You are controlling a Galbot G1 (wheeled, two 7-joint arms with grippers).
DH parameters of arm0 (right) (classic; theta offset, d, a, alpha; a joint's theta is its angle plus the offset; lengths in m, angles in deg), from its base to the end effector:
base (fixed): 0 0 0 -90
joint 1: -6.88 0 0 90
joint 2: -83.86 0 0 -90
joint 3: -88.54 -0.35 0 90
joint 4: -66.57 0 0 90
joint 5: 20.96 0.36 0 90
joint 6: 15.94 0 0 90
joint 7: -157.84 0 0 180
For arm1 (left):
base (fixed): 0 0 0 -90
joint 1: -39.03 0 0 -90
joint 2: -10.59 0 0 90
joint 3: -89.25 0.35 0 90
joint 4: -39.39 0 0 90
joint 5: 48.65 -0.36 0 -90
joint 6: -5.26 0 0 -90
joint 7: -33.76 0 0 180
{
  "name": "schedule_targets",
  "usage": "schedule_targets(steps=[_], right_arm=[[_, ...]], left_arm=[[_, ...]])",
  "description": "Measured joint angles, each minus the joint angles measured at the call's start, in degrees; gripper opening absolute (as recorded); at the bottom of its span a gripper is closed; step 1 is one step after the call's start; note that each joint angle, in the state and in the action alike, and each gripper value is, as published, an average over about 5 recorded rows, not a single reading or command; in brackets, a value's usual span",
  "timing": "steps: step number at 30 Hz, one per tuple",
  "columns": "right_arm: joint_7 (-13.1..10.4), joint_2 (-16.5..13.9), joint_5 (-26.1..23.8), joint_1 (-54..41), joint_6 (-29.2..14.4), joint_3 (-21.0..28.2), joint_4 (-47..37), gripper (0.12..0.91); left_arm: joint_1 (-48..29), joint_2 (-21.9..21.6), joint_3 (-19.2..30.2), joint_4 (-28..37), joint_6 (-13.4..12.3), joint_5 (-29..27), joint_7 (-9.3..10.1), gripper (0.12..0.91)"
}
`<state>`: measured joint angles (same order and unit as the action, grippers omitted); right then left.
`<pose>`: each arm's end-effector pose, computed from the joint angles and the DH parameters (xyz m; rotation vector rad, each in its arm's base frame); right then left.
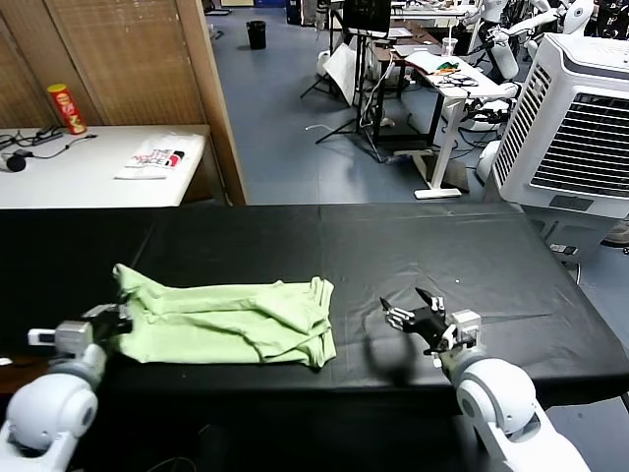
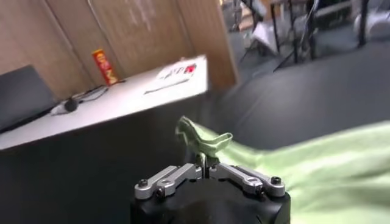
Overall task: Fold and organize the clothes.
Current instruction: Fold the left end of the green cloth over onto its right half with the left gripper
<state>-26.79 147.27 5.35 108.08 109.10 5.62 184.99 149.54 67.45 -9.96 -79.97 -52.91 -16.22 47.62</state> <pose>0.2738 -0.0451 -0.2349 0.3427 -2.7126 0.0817 0.2488 0.1369 -0.2189 0.1401 -2.7482 -0.1594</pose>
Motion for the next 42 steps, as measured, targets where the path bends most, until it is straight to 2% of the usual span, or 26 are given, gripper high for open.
schedule_targets(steps=[3, 5, 8, 11, 21, 32, 38, 41, 42], right_arm=[[0.01, 0.37, -0.5, 0.82, -0.13, -0.66, 0.0, 0.798], [0.05, 0.6, -0.87, 1.3, -0.22, -0.95, -0.02, 0.798], [0.12, 0.88, -1.4, 1.81, -0.32, -1.02, -0.14, 0.798], [0.12, 1.11, -1.77, 2.03, -0.33, -0.84, -0.25, 0.798], [0.12, 1.46, -2.34, 2.5, -0.3, -0.66, -0.55, 0.798], [0.13, 1.55, -2.53, 1.96, -0.31, -0.09, -1.22, 0.798], [0.46, 1.58, -2.86, 1.42, -0.4, 0.76, -1.57, 0.798], [0.94, 1.62, -2.94, 0.92, -0.57, 1.35, -1.68, 0.798], [1.18, 1.63, -2.94, 0.73, -0.65, 1.56, -1.71, 0.798]], left_arm=[[-1.58, 2.56, 3.6, -3.28, 2.19, 5.96, 3.51, 0.145], [-2.61, 4.16, 6.21, -4.91, 3.06, 8.71, 5.08, 0.145], [-3.89, 6.37, 10.06, -6.56, 3.76, 10.7, 6.62, 0.145], [-5.08, 8.53, 13.66, -7.3, 4.09, 10.92, 7.24, 0.145], [-8.88, 16.29, 21.22, -4.77, 4.02, 7.76, 7.06, 0.145], [-9.4, 21.66, 23.87, -2.62, 3.84, 5.88, 6.51, 0.145], [-9.12, 23.11, 24.04, -1.67, 2.95, 4.44, 4.97, 0.145], [-8.85, 23.79, 24.19, -1.77, 2.33, 5.44, 4.39, 0.207], [-8.79, 24.09, 24.22, -1.88, 2.35, 6.25, 4.52, 0.25]])
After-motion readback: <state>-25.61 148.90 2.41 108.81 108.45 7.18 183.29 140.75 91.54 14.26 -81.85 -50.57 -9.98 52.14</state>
